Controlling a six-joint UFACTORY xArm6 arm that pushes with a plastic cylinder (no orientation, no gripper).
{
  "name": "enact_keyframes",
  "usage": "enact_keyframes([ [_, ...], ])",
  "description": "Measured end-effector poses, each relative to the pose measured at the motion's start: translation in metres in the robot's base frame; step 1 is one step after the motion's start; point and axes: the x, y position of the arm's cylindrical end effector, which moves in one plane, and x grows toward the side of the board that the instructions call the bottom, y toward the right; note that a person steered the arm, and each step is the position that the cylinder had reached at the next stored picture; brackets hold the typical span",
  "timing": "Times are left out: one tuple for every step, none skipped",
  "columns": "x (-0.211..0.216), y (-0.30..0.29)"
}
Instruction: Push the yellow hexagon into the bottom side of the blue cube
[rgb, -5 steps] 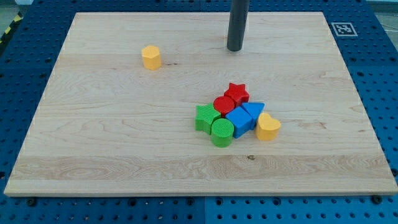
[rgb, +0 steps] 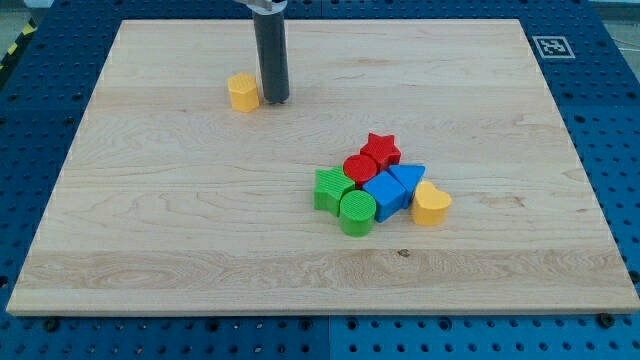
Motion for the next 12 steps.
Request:
enact_keyframes([
  [-0.016, -0.002],
  [-0.022, -0.045],
  [-0.002, -0.070],
  [0.011, -0.070],
  [0.011, -0.070],
  [0.006, -0.079],
  [0.013, -0.097],
  [0.044, -0.097],
  [0.049, -0.097],
  [0.072, -0.097],
  [0.100, -0.096],
  [0.123, -0.090],
])
